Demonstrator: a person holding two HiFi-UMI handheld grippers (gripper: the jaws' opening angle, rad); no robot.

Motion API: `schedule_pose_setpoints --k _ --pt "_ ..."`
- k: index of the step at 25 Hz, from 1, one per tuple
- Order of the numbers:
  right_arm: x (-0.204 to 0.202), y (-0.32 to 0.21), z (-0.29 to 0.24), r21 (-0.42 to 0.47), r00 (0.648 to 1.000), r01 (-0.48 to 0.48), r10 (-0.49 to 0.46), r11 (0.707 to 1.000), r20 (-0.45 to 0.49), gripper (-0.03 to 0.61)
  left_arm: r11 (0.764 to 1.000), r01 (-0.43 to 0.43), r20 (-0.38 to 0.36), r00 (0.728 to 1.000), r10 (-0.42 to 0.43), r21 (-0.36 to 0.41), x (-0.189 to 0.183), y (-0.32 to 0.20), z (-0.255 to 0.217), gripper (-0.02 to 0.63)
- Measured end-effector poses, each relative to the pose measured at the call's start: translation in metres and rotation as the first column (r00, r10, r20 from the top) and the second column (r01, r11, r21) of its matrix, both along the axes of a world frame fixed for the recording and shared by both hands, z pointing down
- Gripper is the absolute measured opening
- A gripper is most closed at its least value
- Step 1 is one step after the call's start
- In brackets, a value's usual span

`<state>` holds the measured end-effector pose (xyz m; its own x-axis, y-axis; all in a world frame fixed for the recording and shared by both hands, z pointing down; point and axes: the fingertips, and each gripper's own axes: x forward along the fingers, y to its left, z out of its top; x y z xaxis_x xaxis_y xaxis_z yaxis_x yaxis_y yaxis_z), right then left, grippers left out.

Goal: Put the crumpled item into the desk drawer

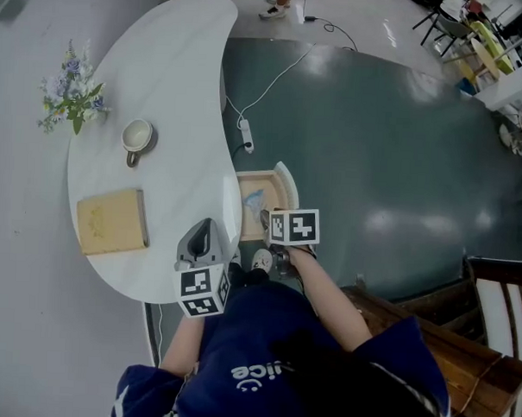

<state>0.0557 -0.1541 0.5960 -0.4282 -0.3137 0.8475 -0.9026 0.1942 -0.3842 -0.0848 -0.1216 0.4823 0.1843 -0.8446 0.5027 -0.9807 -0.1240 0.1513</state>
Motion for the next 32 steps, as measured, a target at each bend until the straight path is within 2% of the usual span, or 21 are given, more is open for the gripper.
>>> schedule_pose_setpoints --k 4,10,15,18,22,24,25,28,32 --pt "-0.003 0.013 -0.031 0.100 1.000 0.023 -0.025 0.995 0.015 0.142 0.999 -0.040 -0.004 0.999 0.040 0.035 0.011 0.007 -0.010 0.005" --pt "0.000 0.031 -0.079 0.254 0.999 0.004 -0.015 0.967 0.042 0.141 0.989 -0.115 -0.016 0.993 0.117 0.096 0.032 0.018 -0.030 0.005" --pt "0.011 0.038 -0.122 0.432 1.000 -0.008 0.001 0.902 0.016 0.132 0.978 -0.149 -0.012 0.988 0.152 0.143 0.042 0.025 -0.047 0.005" --pt "0.016 0.040 -0.143 0.508 1.000 -0.028 0.021 0.861 0.019 0.126 0.972 -0.147 -0.015 0.988 0.152 0.184 0.044 0.029 -0.058 0.005" --pt "0.021 0.040 -0.170 0.578 0.999 -0.042 0.033 0.815 0.025 0.121 0.961 -0.154 -0.010 0.987 0.160 0.229 0.048 0.030 -0.077 0.005" --pt "0.026 0.037 -0.178 0.607 0.998 -0.065 0.064 0.792 0.024 0.079 0.961 -0.153 -0.009 0.987 0.159 0.232 0.048 0.028 -0.081 0.005" --pt "0.028 0.036 -0.181 0.615 0.996 -0.080 0.079 0.784 0.029 0.053 0.961 -0.150 -0.012 0.988 0.157 0.233 0.048 0.027 -0.082 0.005" --pt "0.032 0.035 -0.187 0.624 0.994 -0.106 0.100 0.774 0.044 0.030 0.958 -0.150 -0.020 0.987 0.159 0.243 0.049 0.025 -0.089 0.005" --pt "0.031 0.035 -0.194 0.660 0.996 -0.090 0.082 0.746 0.043 0.008 0.957 -0.178 -0.032 0.981 0.190 0.228 0.054 0.023 -0.095 0.005"
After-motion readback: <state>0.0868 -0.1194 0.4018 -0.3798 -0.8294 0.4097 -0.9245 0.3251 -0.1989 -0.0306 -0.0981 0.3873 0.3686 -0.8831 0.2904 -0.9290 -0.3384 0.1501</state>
